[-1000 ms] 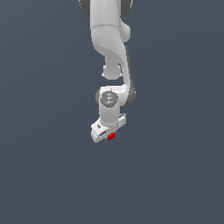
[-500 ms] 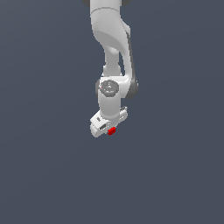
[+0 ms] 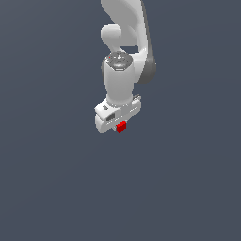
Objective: Pick up the red cube and move it to a goal position.
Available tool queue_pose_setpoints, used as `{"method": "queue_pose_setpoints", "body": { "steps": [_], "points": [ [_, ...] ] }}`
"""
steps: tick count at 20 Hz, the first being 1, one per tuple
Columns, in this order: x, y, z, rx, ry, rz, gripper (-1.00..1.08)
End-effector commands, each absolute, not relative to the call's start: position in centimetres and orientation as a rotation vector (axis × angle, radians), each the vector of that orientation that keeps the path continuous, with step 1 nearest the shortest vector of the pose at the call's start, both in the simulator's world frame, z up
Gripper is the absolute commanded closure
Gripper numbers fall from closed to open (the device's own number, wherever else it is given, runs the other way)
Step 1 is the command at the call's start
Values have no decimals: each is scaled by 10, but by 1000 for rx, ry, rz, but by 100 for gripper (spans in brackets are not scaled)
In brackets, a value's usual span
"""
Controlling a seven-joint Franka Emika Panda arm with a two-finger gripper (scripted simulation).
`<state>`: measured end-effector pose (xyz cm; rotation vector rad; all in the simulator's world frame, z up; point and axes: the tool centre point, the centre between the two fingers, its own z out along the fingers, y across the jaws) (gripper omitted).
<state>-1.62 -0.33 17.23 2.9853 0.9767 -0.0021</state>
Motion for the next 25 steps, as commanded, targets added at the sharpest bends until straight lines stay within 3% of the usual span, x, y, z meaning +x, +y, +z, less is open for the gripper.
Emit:
{"method": "queue_pose_setpoints", "body": {
  "steps": [1, 13, 25],
  "points": [
    [-20, -1, 204, 2985, 977, -1, 108],
    [-31, 5, 325, 2986, 978, 0, 108],
    [-32, 7, 365, 2986, 976, 0, 108]
  ]
}}
